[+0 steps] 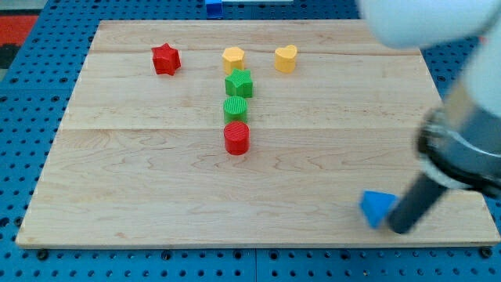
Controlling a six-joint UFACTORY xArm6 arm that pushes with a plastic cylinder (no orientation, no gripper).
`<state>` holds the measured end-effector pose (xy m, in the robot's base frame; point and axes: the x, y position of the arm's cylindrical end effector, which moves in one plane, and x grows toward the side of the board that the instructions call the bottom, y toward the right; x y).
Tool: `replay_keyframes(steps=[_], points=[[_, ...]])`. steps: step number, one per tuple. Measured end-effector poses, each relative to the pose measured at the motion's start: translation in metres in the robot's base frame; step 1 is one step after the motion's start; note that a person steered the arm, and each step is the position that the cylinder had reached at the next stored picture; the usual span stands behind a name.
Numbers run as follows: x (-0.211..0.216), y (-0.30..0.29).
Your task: Push the blue triangle closer to the red circle
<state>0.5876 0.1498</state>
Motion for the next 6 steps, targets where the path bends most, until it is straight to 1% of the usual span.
replay_keyframes(steps=[1, 2, 4, 6], points=[[-0.035, -0.033], [-0.045, -0.072], [-0.072, -0.113], [-0.072, -0.114]])
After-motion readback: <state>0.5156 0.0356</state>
